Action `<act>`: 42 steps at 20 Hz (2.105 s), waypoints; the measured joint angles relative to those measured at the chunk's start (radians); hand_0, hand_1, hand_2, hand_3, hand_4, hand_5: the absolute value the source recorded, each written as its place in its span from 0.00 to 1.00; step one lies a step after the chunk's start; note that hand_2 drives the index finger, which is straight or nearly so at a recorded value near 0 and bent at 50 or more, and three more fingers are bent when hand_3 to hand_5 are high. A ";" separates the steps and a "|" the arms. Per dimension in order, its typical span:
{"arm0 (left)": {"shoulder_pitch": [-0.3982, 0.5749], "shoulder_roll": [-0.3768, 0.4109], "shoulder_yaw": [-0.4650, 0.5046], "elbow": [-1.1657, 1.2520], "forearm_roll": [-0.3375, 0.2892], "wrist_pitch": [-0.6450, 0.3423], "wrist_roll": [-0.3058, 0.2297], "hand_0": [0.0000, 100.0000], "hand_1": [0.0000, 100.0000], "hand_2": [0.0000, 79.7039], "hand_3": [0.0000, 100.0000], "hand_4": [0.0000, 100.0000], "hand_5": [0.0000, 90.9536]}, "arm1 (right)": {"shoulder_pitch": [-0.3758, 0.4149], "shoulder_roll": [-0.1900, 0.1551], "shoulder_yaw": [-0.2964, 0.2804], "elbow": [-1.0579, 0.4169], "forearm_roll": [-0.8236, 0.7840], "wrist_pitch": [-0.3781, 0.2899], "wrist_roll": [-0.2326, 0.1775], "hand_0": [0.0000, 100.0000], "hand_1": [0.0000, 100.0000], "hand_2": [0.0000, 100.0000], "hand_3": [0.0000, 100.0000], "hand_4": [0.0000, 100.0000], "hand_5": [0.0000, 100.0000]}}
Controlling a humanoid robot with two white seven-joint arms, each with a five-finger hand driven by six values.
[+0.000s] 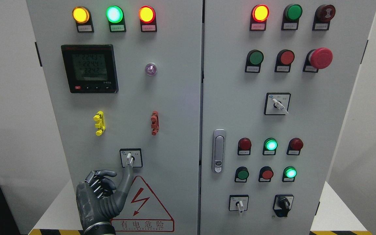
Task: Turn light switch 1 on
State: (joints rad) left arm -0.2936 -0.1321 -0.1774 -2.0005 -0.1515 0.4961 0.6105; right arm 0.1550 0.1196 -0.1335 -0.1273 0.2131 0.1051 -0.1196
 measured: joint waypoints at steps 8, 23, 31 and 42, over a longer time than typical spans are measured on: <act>-0.021 -0.003 -0.003 0.016 0.000 0.018 0.001 0.03 0.73 0.76 0.92 0.94 0.95 | 0.000 0.000 0.000 0.000 0.000 0.000 0.000 0.05 0.00 0.00 0.00 0.00 0.00; -0.051 -0.007 -0.016 0.039 0.000 0.041 0.002 0.05 0.73 0.76 0.93 0.95 0.95 | 0.000 0.000 0.000 0.000 0.000 0.000 -0.001 0.05 0.00 0.00 0.00 0.00 0.00; -0.055 -0.009 -0.020 0.045 -0.001 0.048 -0.002 0.06 0.72 0.76 0.93 0.95 0.95 | 0.000 0.000 0.000 0.000 0.000 0.000 -0.001 0.05 0.00 0.00 0.00 0.00 0.00; -0.069 -0.011 -0.023 0.050 -0.005 0.071 0.007 0.08 0.71 0.76 0.93 0.95 0.95 | 0.000 0.000 0.000 0.000 0.000 0.000 -0.001 0.05 0.00 0.00 0.00 0.00 0.00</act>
State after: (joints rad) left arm -0.3624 -0.1436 -0.2002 -1.9507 -0.1565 0.5672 0.6177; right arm 0.1550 0.1196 -0.1335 -0.1273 0.2132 0.1051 -0.1205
